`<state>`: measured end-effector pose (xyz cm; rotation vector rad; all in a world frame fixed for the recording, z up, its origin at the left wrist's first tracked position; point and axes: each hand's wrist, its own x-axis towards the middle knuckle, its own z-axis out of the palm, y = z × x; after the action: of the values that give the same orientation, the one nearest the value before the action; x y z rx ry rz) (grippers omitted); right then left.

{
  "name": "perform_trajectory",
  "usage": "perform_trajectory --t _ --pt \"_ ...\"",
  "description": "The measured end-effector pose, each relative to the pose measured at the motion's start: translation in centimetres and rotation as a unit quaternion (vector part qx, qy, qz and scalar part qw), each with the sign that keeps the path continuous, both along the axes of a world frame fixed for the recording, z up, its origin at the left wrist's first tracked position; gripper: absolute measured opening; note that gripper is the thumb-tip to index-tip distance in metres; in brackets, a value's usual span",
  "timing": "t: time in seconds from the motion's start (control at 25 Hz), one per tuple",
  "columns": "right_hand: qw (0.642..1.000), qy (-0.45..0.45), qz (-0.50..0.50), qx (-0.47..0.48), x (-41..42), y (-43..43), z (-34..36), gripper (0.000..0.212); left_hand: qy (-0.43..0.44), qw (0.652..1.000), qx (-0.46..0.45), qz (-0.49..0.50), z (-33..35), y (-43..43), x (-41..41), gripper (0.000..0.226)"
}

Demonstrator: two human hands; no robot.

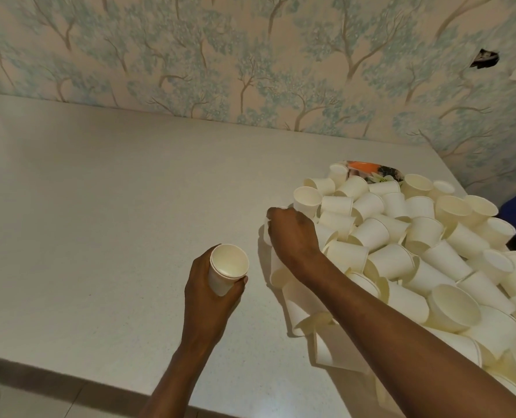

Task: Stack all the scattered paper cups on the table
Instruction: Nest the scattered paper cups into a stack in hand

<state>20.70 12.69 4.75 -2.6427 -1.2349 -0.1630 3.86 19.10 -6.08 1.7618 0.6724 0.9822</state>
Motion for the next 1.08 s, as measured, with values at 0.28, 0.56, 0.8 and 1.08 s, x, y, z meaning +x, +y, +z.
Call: perform_trajectory --t 0.28,0.56,0.8,1.08 --pt "0.964 0.035 0.105 0.241 -6.7 -3.9 2.3 0.022 -0.009 1.0 -0.002 -0.019 0.4 0.1 0.0 0.068" --pt "0.935 0.29 0.119 0.165 -10.0 -5.4 -1.1 0.029 0.003 0.998 -0.005 -0.06 0.2 -0.4 -0.2 0.056" --pt "0.974 0.132 0.152 0.103 -6.8 -6.1 -0.2 0.038 -0.007 0.998 0.016 -0.066 0.7 -0.6 -0.3 0.062" --pt "0.973 0.128 0.122 -0.15 0.2 -5.3 1.6 0.065 -0.017 0.998 -0.002 -0.056 -0.3 -0.5 -0.4 0.069"
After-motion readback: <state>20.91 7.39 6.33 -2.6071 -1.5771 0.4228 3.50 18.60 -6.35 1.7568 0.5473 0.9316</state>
